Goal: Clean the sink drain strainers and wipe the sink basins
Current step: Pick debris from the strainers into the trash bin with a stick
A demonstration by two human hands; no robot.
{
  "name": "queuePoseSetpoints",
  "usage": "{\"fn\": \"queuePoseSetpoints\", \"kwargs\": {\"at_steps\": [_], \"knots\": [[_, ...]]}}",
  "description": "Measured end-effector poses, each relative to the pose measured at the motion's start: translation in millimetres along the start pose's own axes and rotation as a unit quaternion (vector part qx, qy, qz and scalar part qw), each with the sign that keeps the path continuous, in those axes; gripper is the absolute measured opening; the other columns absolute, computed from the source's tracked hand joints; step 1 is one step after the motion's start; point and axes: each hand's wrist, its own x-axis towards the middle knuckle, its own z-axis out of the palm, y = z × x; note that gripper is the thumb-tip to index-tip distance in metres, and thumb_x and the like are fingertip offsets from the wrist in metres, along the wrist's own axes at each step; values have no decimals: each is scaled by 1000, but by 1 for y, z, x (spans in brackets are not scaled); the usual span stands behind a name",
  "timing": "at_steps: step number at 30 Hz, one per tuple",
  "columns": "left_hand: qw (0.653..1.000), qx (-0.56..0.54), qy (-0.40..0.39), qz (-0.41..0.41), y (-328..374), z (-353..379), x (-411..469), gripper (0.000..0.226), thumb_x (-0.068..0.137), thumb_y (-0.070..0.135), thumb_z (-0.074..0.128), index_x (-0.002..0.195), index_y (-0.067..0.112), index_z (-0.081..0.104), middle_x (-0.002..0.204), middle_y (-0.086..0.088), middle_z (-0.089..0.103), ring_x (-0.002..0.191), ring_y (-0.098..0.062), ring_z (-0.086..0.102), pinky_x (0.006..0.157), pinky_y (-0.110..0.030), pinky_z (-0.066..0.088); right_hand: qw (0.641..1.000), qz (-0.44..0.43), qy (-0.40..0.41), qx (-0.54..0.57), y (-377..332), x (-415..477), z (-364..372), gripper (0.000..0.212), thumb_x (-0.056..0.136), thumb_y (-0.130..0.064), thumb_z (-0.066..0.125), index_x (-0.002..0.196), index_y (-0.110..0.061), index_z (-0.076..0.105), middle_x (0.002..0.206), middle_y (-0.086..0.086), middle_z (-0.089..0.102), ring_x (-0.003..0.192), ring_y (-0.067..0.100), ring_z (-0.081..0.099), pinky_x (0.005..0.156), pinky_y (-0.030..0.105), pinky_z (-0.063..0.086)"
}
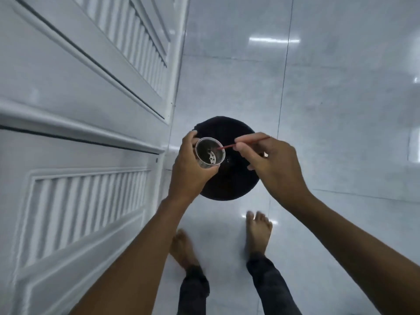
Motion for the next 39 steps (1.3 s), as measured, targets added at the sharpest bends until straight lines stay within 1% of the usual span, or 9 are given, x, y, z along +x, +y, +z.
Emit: {"fn": "queuePoseSetpoints", "kwargs": {"at_steps": [9,12,17,20,23,27,31,35,39], "knots": [[993,74,-92,28,-73,41,25,99,74,43,92,152,28,32,138,6,61,118,0,52,80,9,35,999,51,16,4,112,3,84,20,96,-31,66,111,-20,74,101,-12,74,93,1,68,84,23,59],[990,94,-99,29,-79,49,33,99,73,42,92,151,26,33,138,4,63,121,-4,55,83,5,36,997,68,32,-7,131,12,92,19,97,-29,65,111,-19,74,103,-11,74,95,2,67,92,20,56],[988,107,-110,29,-86,60,40,91,74,33,93,146,22,38,136,0,63,125,-17,61,100,-23,50,997,60,56,-7,152,17,89,16,98,-32,64,109,-25,73,100,-16,73,94,-5,66,86,6,49],[984,121,-127,38,-86,67,43,84,75,34,92,142,20,42,134,-3,64,122,-20,63,98,-24,49,998,49,29,-29,157,9,95,17,96,-32,64,110,-25,73,100,-16,73,85,-9,63,83,3,48],[983,127,-128,44,-88,70,45,81,74,30,93,139,23,45,130,0,65,119,-17,63,99,-27,54,994,83,72,-14,165,10,91,16,98,-30,63,109,-25,73,97,-20,69,85,-9,63,82,4,49],[981,126,-139,46,-89,74,49,79,75,29,92,138,23,46,128,4,64,114,-8,58,92,-13,44,997,63,40,7,166,7,91,16,97,-31,65,109,-25,73,99,-14,73,89,-3,66,84,8,52],[979,129,-149,54,-86,77,50,77,75,25,91,138,21,47,128,3,63,113,-6,56,89,-9,41,992,94,67,-39,170,8,87,18,99,-30,62,112,-24,73,102,-10,74,92,4,66,89,21,56],[978,131,-154,58,-85,80,51,79,75,23,91,140,19,47,128,4,61,115,-7,54,89,-7,37,995,72,70,-27,170,6,90,18,98,-33,62,111,-26,72,100,-12,73,89,2,66,85,18,57],[977,135,-155,61,-85,81,51,76,75,27,90,139,15,50,130,-1,62,115,-9,54,87,-5,35,990,93,81,-74,171,6,98,20,100,-34,59,113,-24,71,102,-7,73,93,7,65,87,26,58]]}}
